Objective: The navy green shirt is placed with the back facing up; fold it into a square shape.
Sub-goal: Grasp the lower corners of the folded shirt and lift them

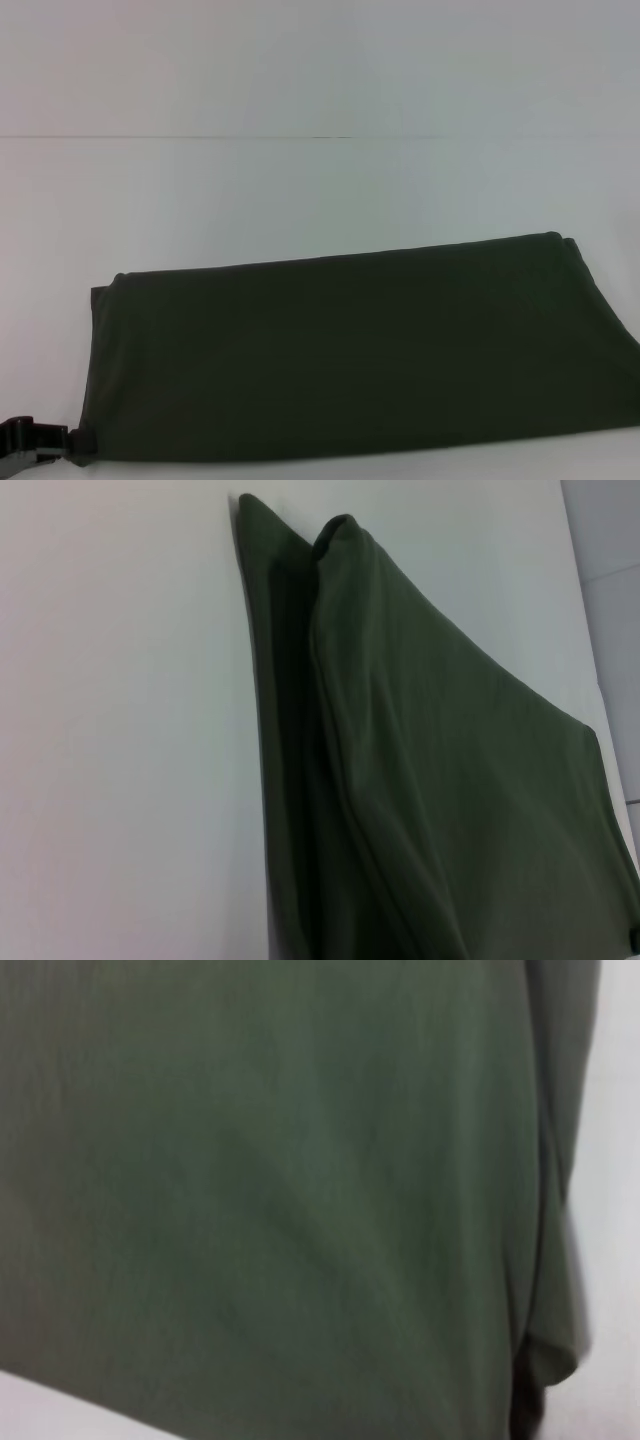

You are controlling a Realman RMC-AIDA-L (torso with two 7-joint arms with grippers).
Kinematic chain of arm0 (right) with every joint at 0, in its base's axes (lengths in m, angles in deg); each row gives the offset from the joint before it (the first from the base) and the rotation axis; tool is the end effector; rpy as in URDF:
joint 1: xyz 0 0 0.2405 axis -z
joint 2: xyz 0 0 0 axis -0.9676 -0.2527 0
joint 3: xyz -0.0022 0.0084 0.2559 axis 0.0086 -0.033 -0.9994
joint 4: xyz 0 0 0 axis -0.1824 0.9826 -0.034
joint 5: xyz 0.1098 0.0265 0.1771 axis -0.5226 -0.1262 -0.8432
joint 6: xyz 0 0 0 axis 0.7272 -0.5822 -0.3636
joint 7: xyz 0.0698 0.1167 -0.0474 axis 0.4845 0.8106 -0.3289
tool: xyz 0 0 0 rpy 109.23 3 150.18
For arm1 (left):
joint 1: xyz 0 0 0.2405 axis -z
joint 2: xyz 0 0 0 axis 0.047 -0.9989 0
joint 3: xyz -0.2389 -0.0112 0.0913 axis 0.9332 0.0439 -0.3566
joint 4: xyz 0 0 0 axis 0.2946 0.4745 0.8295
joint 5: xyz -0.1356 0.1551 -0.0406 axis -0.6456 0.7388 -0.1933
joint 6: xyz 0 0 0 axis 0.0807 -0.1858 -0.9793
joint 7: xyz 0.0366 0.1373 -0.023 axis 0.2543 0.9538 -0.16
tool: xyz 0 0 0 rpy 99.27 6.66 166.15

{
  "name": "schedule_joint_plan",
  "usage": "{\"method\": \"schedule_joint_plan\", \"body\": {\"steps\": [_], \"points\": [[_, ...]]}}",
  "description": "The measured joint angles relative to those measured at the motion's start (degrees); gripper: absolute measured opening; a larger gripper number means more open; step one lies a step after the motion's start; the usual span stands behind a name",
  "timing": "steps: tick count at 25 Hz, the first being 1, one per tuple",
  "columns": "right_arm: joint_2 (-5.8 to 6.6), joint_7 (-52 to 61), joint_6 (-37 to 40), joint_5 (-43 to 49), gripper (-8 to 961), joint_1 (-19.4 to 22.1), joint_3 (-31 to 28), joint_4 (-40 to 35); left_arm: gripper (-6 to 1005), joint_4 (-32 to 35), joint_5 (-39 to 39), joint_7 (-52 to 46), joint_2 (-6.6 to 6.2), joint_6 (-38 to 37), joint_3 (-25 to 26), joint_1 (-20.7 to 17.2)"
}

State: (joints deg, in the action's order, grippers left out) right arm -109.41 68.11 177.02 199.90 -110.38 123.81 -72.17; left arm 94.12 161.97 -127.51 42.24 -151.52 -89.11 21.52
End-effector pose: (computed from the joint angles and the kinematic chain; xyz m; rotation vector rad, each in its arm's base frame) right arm 0.3450 0.3270 0.0779 -2.2939 1.7589 -0.2437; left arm -0.3742 0.2393 0.0489 -2.0956 -2.1096 -0.5458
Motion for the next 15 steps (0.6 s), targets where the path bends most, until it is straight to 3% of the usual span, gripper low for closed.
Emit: {"method": "schedule_joint_plan", "body": {"steps": [6, 15], "points": [[-0.26, 0.0, 3.7, 0.0, 13, 0.2, -0.8, -3.8, 28, 0.3, 0.2, -0.4, -0.31, -0.6, 0.4, 0.5], [-0.09, 0.5, 6.5, 0.0, 176, 0.3, -4.7, -5.2, 40, 0.0, 0.2, -0.8, -0.44, -0.1, 1.0, 0.6]]}}
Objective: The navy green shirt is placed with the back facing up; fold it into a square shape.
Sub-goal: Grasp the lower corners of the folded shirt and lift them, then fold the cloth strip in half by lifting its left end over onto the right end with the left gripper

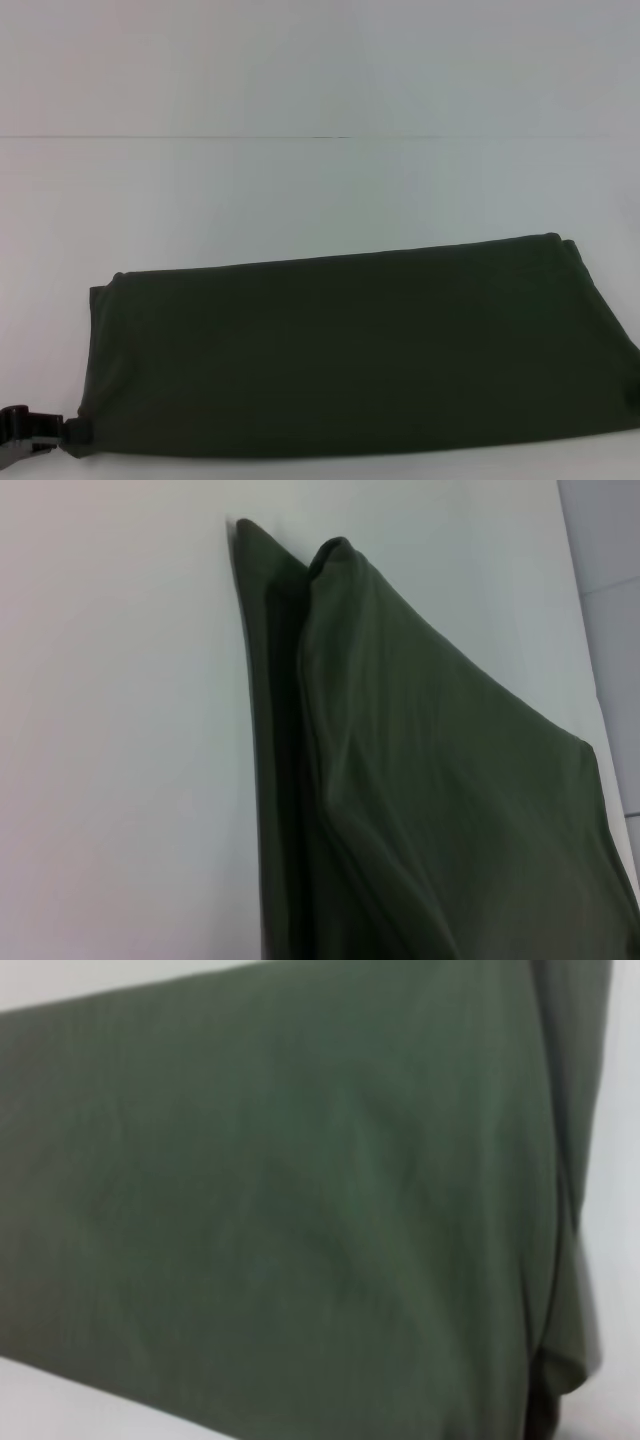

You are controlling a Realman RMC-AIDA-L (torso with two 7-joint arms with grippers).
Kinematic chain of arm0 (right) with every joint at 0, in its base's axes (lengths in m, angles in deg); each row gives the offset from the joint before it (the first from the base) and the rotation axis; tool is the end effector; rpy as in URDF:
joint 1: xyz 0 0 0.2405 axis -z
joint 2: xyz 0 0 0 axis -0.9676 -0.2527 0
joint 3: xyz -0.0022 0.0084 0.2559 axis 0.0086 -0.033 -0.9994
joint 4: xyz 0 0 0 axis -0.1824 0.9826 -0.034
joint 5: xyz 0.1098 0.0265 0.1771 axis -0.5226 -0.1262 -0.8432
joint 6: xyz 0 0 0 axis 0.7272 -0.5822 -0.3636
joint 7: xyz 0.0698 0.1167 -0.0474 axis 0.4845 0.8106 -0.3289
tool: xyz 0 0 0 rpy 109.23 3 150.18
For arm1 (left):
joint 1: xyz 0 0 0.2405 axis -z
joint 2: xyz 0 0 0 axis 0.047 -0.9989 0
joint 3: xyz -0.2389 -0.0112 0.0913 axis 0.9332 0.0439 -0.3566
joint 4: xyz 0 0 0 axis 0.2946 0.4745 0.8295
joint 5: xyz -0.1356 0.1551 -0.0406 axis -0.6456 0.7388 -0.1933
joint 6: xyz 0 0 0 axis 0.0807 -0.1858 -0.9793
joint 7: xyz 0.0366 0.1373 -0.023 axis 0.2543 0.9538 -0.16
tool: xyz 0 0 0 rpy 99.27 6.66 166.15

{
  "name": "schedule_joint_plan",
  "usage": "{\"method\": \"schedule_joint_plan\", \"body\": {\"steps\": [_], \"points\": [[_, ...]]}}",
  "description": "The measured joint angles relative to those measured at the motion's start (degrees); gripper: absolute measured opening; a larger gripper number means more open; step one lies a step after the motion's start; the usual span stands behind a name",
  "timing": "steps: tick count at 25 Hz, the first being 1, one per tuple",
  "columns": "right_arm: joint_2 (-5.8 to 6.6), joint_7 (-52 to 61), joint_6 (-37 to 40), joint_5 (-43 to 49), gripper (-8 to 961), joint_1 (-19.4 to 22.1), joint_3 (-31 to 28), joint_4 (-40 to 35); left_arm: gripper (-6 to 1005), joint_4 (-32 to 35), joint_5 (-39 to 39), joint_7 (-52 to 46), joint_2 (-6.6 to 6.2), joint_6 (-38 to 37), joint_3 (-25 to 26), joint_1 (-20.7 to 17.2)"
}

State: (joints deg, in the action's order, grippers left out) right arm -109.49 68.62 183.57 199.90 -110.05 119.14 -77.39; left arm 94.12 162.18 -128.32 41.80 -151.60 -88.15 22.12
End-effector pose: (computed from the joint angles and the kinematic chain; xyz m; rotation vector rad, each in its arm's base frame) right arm 0.3339 0.3240 0.0968 -2.2993 1.7854 -0.1558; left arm -0.3736 0.2438 0.0537 -2.0798 -2.1107 -0.5571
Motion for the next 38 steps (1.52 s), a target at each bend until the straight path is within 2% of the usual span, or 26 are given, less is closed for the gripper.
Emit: {"method": "schedule_joint_plan", "body": {"steps": [2, 7, 9, 10, 13, 15, 16, 19, 22, 27, 29, 33, 38], "points": [[0.26, 0.1, 0.8, 0.0, 212, 0.2, -1.7, -1.3, 43, 0.1, 0.0, -0.1, -0.03, 0.0, 0.4, 0.0], [0.83, -0.7, 3.2, -1.0, 464, 0.4, -7.0, -5.4, 50, 0.3, 0.0, -0.2, -0.21, -0.3, 1.4, 0.1], [0.85, -1.8, 3.4, -4.3, 710, 0.6, -8.7, -6.9, 53, 0.3, 0.0, -0.2, -0.22, -0.1, 1.4, 0.1], [0.84, -2.7, 3.4, -6.3, 746, 0.8, -9.3, -7.2, 54, 0.3, 0.1, -0.3, -0.22, 0.0, 1.4, 0.1], [0.27, -9.7, 3.5, -15.2, 853, 1.8, -10.6, -7.3, 59, 0.2, 0.1, -0.9, -0.16, 0.5, 1.4, 0.1], [-0.79, -16.4, 4.0, -21.3, 924, 2.4, -10.5, -6.3, 62, 0.1, 0.1, -2.1, -0.09, 1.2, 1.5, 0.0], [-1.32, -19.4, 4.1, -23.5, 927, 2.5, -10.4, -5.8, 63, 0.1, 0.1, -3.0, -0.05, 1.6, 1.8, -0.1], [-3.72, -29.4, 4.3, -27.9, 935, 2.4, -10.3, -3.3, 158, 0.0, 0.1, -4.4, -0.06, 1.9, 4.3, -0.6], [-6.52, -40.3, 4.6, -29.6, 940, 1.9, -9.4, -1.1, 253, 0.1, 0.1, -6.0, -0.21, 1.8, 7.4, -1.2], [-11.57, -54.2, 2.0, -29.7, 939, 1.7, -4.8, -0.3, 441, 0.4, 0.2, -7.8, -0.77, 1.8, 9.5, -1.8], [-12.36, -58.8, -0.6, -30.1, 939, 1.3, -2.0, 2.0, 507, 0.4, 0.0, -7.9, -0.90, 1.2, 10.9, -1.7], [-12.33, -66.5, -6.0, -31.4, 938, -0.2, 1.7, 9.8, 622, 0.4, -0.2, -7.9, -1.02, -1.3, 11.3, 0.2], [-12.63, -74.7, -9.5, -31.8, 938, -2.3, 5.1, 15.8, 622, -0.6, 0.1, -8.4, -1.04, -0.5, 8.9, 3.8]]}}
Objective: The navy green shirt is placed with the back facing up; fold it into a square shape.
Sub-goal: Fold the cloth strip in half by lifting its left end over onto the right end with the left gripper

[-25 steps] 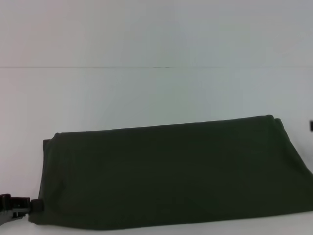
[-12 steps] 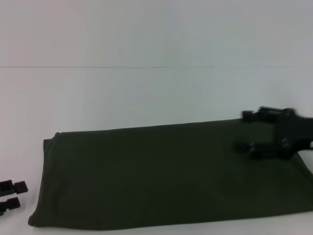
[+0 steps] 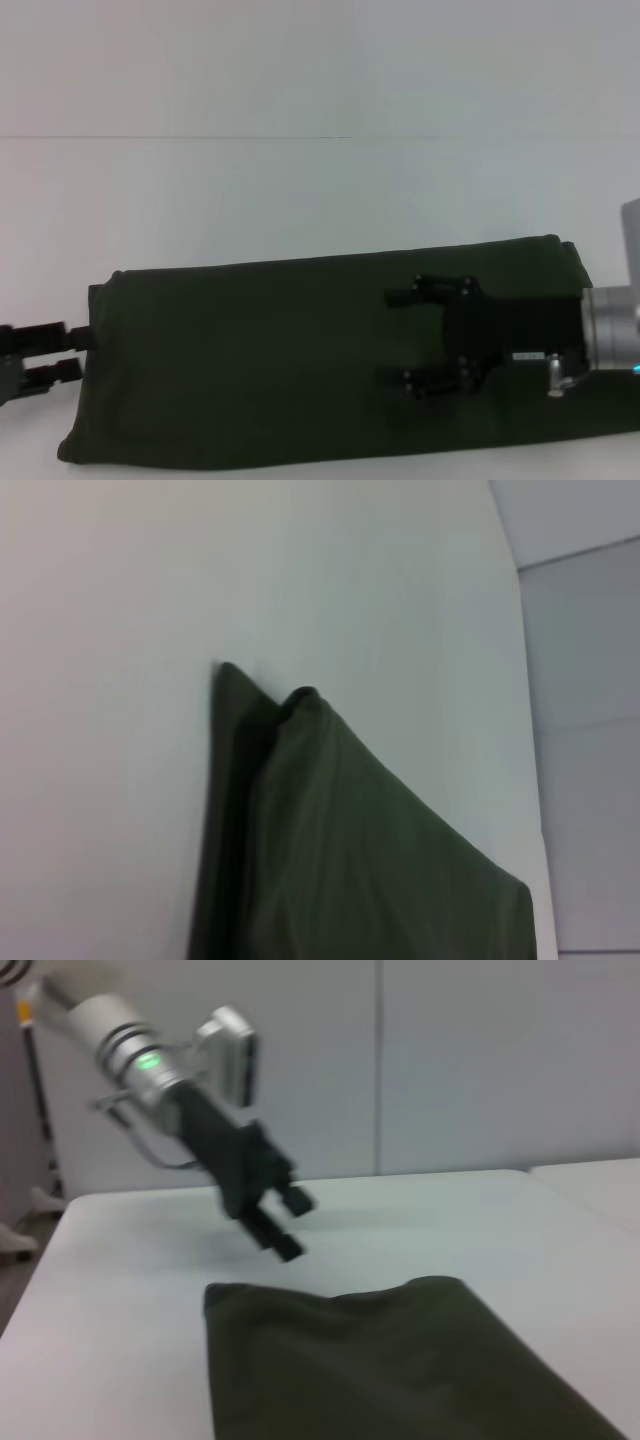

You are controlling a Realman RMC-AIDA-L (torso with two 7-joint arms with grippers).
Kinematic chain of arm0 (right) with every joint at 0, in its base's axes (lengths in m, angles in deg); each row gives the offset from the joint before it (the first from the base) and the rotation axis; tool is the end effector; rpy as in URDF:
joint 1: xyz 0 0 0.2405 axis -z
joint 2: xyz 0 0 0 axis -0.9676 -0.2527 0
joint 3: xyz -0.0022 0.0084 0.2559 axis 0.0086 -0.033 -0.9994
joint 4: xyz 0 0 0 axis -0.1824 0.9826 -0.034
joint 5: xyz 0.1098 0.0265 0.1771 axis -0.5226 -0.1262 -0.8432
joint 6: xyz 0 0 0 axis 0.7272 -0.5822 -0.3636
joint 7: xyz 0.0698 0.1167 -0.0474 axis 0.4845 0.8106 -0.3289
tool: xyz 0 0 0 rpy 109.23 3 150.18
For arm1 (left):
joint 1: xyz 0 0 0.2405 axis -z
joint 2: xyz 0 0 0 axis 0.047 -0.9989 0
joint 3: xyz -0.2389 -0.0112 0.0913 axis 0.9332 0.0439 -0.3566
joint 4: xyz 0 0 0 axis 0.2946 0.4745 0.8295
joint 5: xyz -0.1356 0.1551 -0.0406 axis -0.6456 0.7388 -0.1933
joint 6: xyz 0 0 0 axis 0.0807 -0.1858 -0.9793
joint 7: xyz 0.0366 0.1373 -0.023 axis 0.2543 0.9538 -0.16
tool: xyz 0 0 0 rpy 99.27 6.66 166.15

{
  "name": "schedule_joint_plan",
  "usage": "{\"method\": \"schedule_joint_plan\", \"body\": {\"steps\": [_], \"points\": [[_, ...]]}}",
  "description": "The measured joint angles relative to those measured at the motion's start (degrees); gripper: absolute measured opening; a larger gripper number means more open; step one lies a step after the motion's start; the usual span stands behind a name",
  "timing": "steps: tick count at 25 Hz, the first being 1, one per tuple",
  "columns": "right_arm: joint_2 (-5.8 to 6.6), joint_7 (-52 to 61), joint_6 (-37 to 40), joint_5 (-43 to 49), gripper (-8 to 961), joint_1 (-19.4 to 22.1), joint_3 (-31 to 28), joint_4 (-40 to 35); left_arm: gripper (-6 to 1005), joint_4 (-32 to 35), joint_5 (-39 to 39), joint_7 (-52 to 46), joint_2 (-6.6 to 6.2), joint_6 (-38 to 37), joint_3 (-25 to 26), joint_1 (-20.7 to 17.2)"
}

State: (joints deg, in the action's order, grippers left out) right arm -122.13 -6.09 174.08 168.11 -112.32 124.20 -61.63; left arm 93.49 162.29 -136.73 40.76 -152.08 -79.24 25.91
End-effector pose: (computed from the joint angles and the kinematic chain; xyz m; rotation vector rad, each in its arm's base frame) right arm 0.2412 0.3303 -0.0411 -2.9002 0.1334 0.6134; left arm -0.3632 0.2714 0.0747 -1.8944 -2.1968 -0.7612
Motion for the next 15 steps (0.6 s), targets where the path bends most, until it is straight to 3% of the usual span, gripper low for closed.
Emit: {"method": "schedule_joint_plan", "body": {"steps": [6, 15], "points": [[-0.06, -3.8, -3.8, -1.9, 937, -0.9, 1.5, 4.2, 623, -2.7, 0.1, -1.6, 0.57, 8.1, -6.3, 2.7], [-0.11, -4.1, -4.7, -2.2, 936, -0.7, 1.2, 4.7, 631, -4.2, 0.2, -2.0, 0.77, 14.5, -7.7, 3.3]]}}
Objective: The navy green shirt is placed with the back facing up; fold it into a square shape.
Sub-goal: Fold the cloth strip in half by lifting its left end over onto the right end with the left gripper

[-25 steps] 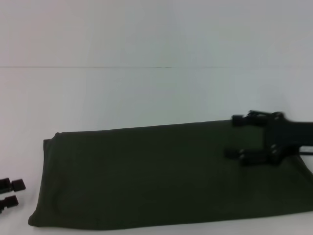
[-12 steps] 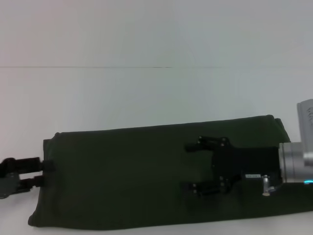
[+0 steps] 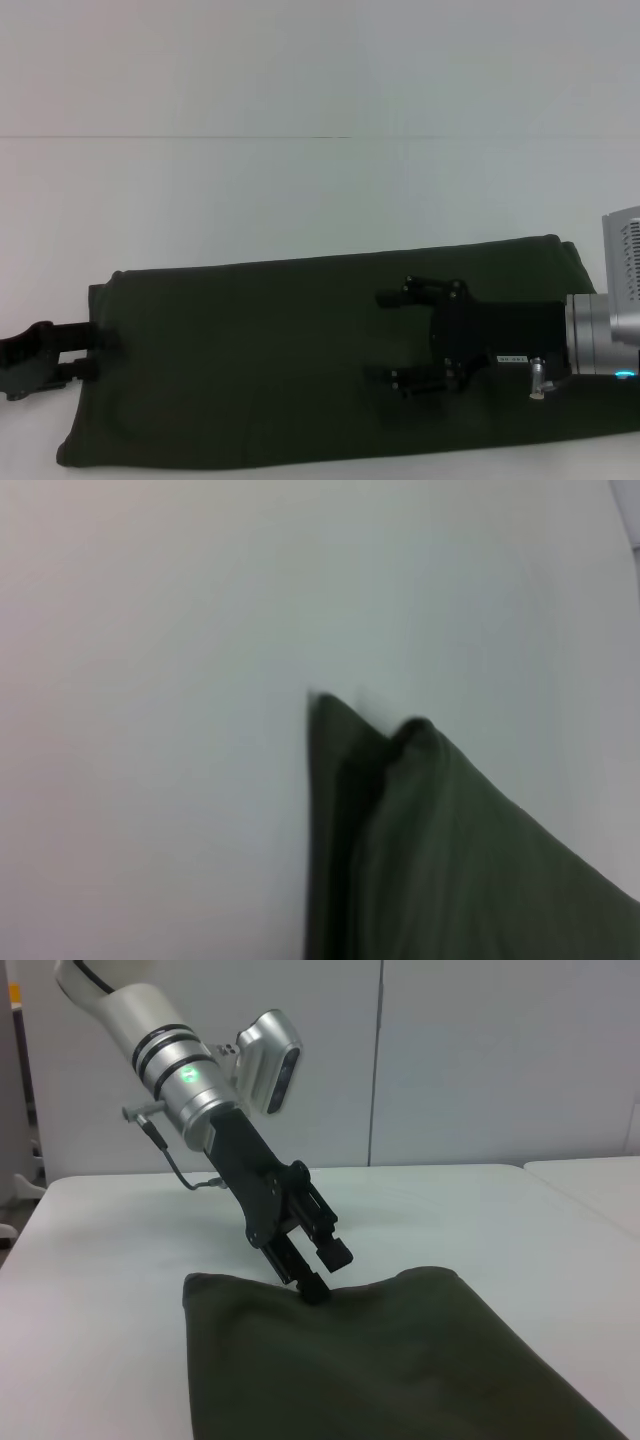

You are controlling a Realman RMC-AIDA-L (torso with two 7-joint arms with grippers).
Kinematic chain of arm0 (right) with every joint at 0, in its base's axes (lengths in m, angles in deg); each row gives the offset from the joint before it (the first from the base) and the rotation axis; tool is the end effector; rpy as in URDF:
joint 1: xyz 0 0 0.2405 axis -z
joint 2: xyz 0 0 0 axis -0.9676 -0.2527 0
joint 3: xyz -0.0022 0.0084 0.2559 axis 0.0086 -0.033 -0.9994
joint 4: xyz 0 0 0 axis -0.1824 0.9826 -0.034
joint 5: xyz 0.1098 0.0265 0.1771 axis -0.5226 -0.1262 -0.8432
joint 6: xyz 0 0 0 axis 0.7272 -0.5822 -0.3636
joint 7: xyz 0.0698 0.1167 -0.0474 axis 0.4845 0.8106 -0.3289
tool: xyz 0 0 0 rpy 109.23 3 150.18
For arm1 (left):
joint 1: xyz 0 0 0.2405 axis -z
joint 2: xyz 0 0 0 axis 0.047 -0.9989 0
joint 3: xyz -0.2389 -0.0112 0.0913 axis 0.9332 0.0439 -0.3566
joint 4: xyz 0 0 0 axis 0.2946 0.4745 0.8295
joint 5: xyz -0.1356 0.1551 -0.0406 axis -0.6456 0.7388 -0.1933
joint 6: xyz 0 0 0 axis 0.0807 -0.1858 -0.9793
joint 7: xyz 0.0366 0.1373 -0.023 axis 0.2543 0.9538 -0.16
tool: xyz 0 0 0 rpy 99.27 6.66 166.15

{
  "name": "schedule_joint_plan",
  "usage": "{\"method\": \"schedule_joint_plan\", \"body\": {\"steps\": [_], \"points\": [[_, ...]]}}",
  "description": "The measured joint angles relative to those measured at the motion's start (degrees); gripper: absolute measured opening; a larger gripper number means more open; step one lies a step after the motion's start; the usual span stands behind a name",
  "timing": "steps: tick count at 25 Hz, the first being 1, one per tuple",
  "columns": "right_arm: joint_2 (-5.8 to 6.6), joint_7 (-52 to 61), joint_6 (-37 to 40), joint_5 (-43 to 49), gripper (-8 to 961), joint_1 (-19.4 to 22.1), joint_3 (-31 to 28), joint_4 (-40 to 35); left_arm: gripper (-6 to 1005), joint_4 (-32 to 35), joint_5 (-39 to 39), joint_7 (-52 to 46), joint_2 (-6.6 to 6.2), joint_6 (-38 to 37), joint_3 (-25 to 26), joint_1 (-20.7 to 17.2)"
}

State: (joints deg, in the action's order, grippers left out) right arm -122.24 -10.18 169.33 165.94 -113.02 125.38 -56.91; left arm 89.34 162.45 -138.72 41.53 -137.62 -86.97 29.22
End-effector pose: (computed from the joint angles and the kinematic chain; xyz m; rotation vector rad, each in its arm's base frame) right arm 0.2431 0.3313 -0.0567 -2.8711 0.1206 0.6004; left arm -0.3691 0.3015 0.0458 -1.8171 -2.1724 -0.5811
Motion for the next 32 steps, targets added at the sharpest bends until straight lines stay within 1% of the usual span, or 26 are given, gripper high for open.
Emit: {"method": "schedule_joint_plan", "body": {"steps": [6, 11, 14, 29, 32], "points": [[-0.03, 0.2, -0.2, 0.0, 935, 0.0, 0.0, 0.0, 665, 0.5, 0.0, -0.3, -0.10, 2.7, 0.1, 0.2], [0.04, 0.3, -0.2, -0.2, 936, 0.0, -0.2, 0.0, 693, 1.1, 0.0, -0.1, -0.66, 2.3, 0.1, 0.1], [0.06, 0.3, -0.2, -0.5, 936, 0.2, 0.0, 0.0, 710, 1.9, 0.0, 0.2, -0.78, 1.9, -0.3, -0.1], [0.06, 0.3, -0.2, -0.6, 927, 0.4, 0.2, 0.0, 794, 1.9, 0.0, 1.4, -0.40, 3.7, -0.5, -0.5], [0.05, 0.3, -0.2, -0.6, 927, 0.4, 0.2, 0.0, 794, 1.8, 0.0, 1.5, -0.29, 3.7, -0.5, -0.6]]}}
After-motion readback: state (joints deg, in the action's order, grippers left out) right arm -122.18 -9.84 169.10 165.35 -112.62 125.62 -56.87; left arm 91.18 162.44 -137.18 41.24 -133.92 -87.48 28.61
